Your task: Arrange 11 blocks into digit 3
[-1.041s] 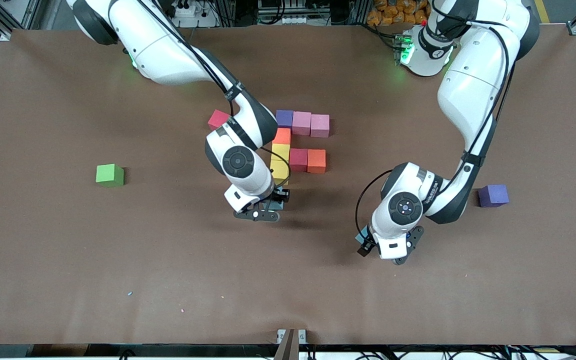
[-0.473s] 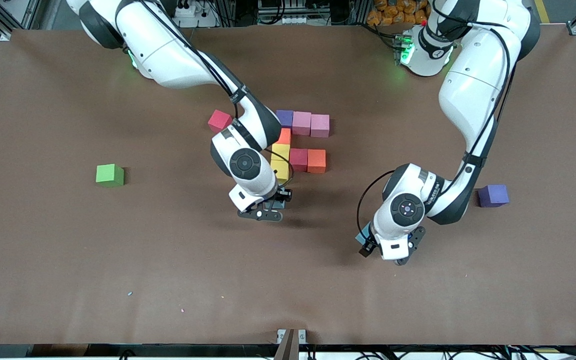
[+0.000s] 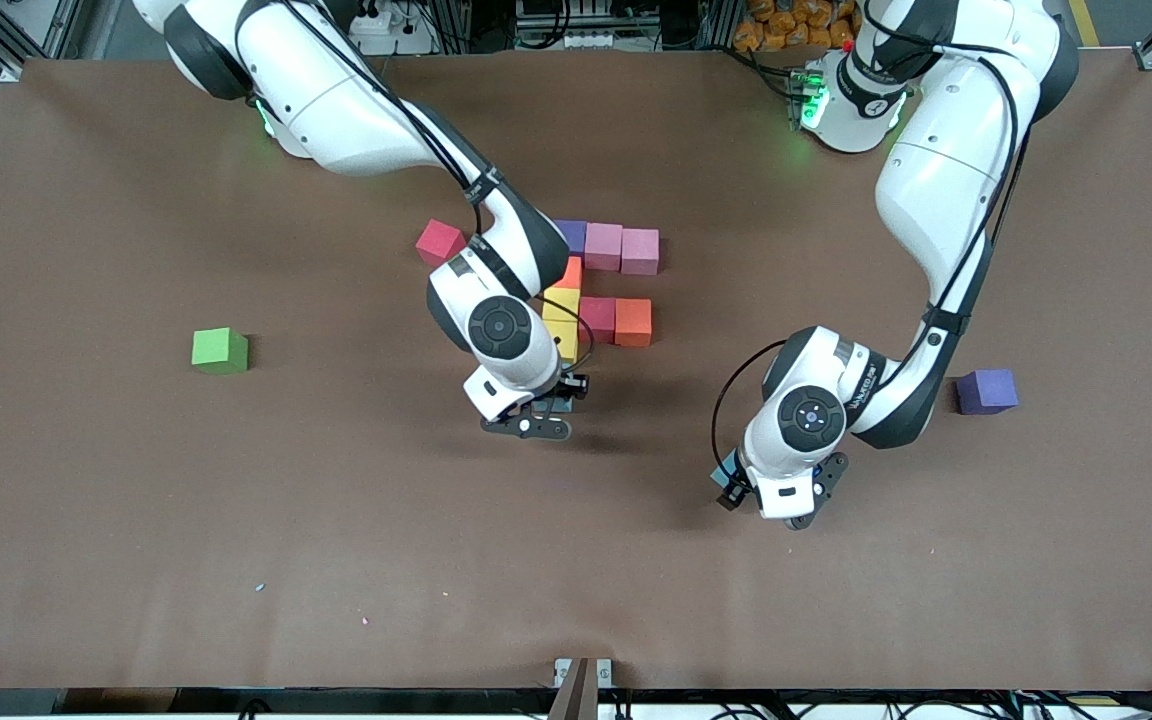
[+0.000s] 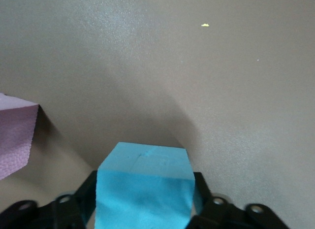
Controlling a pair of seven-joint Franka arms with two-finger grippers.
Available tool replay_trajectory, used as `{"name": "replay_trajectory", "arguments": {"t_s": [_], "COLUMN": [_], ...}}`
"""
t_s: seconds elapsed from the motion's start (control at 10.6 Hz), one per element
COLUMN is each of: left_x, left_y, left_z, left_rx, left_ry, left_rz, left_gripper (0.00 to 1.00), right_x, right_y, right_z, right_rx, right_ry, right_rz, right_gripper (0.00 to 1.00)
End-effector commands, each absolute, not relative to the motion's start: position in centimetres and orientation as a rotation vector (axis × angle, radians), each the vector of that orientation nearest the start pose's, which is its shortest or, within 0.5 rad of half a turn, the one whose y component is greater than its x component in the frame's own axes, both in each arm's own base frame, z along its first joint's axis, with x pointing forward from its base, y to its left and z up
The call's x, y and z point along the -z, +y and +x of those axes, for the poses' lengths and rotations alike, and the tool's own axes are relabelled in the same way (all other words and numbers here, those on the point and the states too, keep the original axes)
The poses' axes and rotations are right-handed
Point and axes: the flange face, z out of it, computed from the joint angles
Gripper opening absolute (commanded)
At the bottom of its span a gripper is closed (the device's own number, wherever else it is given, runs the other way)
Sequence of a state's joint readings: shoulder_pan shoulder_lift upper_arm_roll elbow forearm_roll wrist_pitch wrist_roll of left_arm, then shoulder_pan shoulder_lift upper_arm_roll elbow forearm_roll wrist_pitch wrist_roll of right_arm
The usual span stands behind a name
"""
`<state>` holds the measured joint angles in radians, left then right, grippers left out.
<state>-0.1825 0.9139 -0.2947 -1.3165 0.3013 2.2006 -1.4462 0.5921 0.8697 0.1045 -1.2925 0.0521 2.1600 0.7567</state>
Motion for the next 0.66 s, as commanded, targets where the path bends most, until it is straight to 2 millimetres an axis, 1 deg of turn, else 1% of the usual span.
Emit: {"name": "replay_trajectory", "arguments": {"t_s": [0.0, 0.19, 0.38, 0.47, 0.57], "left_x": [-20.3, -20.6, -20.9, -21.3, -21.4], "left_y": [-28.4, -28.5, -28.5, -28.6, -28.5], "left_z": [68.8, 68.9, 68.9, 69.0, 69.0], "left_rx": [0.017, 0.02, 0.026, 0.031, 0.032], "left_ry": [-1.372, -1.376, -1.38, -1.382, -1.384], "left_rz": [-2.85, -2.853, -2.854, -2.857, -2.858], "left_gripper": [0.68, 0.6, 0.53, 0.46, 0.42], "right_x": [-22.1, -21.9, -21.8, -21.5, -21.3], "right_y": [47.6, 47.9, 48.0, 48.2, 48.2], "right_z": [58.7, 58.6, 58.5, 58.5, 58.5], "right_rx": [-0.112, -0.138, -0.14, -0.14, -0.142], "right_ry": [0.2, 0.19, 0.177, 0.175, 0.175], "right_rz": [-3.06, -3.081, -3.091, -3.092, -3.093], "right_gripper": [0.05, 0.04, 0.04, 0.03, 0.03]}}
